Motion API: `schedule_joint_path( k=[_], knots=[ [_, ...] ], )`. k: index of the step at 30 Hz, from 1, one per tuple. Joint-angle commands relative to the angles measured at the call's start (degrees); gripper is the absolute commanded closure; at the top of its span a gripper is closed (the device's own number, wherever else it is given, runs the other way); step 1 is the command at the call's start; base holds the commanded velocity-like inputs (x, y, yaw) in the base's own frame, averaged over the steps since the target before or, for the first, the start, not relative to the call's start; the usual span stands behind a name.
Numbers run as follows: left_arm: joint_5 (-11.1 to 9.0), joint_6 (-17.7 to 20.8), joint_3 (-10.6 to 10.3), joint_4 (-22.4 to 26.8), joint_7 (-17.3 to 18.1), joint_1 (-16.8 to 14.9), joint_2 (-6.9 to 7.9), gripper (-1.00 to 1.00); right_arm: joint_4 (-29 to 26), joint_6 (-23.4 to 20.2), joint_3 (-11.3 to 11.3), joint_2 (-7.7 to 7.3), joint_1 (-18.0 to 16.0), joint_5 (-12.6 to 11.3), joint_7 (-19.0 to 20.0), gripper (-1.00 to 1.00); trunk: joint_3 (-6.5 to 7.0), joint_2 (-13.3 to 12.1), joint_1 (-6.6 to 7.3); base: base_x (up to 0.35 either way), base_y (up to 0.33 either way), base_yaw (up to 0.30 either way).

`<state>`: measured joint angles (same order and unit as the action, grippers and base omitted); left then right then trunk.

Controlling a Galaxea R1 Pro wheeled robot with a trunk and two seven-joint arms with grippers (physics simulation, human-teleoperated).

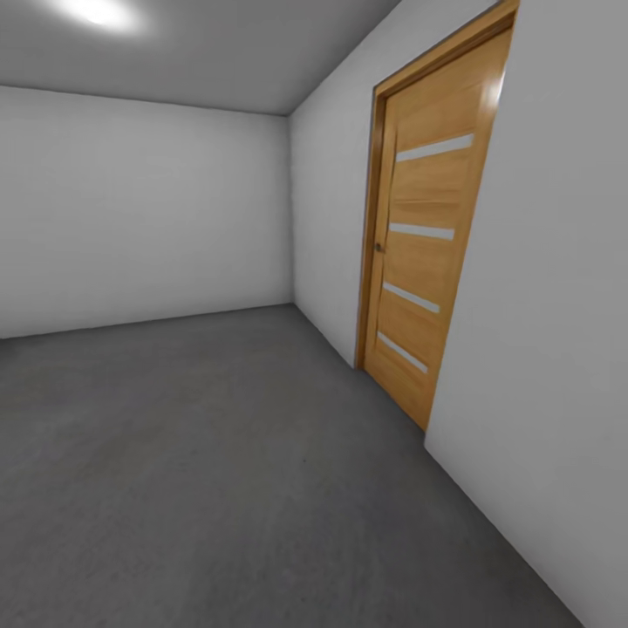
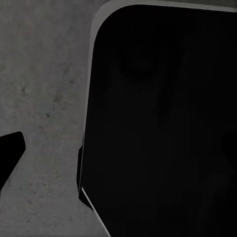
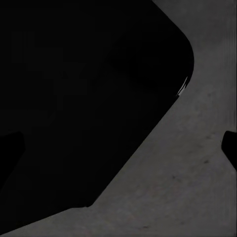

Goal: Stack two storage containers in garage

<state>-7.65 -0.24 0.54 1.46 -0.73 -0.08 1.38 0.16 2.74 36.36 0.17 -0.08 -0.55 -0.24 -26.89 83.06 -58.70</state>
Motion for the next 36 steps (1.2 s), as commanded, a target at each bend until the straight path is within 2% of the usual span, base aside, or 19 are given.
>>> schedule_joint_path(
  k=[1, 36],
  knots=[
    [-0.5, 0.0, 0.0, 0.0, -0.1, 0.0, -0.03, -1.0, 0.0, 0.2, 0.1, 0.0, 0.0, -0.1, 0.0, -1.0, -0.04, 0.0, -0.03, 0.318, 0.0, 0.0],
    [-0.8, 0.0, 0.2, -0.1, -0.1, 0.0, 0.02, -1.0, 0.0, 0.2, 0.2, -0.02, 0.0, -0.1, 0.0, -1.0, -0.04, 0.0, -0.03, 0.318, 0.0, 0.0]
  ],
)
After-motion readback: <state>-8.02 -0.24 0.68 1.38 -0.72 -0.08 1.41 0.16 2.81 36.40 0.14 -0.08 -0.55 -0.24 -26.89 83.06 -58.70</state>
